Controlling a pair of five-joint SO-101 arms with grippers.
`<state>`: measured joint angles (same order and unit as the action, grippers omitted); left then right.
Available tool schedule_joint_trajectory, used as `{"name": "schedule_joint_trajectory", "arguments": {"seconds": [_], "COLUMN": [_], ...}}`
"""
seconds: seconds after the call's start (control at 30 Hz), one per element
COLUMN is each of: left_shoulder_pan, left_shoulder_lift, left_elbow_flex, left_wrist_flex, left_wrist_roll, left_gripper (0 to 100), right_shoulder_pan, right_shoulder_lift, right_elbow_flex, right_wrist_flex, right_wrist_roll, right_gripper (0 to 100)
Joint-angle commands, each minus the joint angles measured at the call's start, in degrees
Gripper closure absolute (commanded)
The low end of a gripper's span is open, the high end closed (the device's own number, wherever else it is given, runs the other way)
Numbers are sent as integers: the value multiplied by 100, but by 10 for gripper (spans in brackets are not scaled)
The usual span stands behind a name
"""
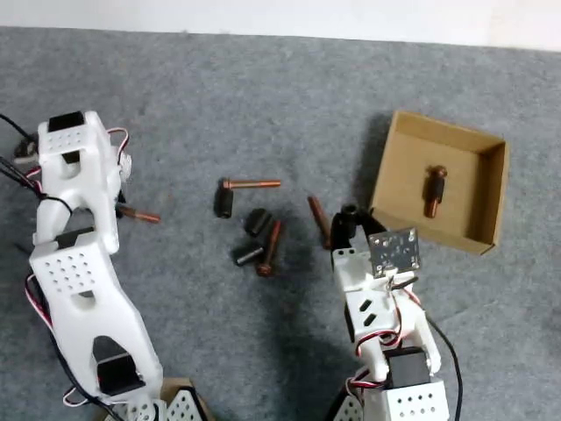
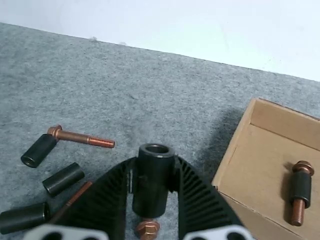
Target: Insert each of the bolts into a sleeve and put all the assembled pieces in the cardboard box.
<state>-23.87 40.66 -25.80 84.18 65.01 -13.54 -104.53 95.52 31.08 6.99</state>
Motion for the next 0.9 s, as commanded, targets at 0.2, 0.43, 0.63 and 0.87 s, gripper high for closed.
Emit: {"name": "schedule_joint_trajectory", "arguments": {"seconds": [0.2, 0.43, 0.63, 0.87], "left_shoulder_pan": [110, 189, 585, 1358], "left_shoulder_lift": [-1771, -3600, -5701, -8189], "left_elbow_flex": [-1736, -760, 716, 3257], "left_wrist_flex": [1468, 1512, 1468, 686], "left_wrist_roll": [-1873, -2268, -2479, -2444], "left_gripper": [996, 996, 996, 996], "right_shoulder_pan": [22, -180, -233, -365], "right_shoulder_lift": [-48, -57, -48, -66], "right_elbow_flex": [673, 673, 673, 673], "right_wrist_flex": [-189, -189, -189, -189], "right_wrist_roll": [79, 79, 79, 79], "right_gripper": [990, 990, 990, 990]}}
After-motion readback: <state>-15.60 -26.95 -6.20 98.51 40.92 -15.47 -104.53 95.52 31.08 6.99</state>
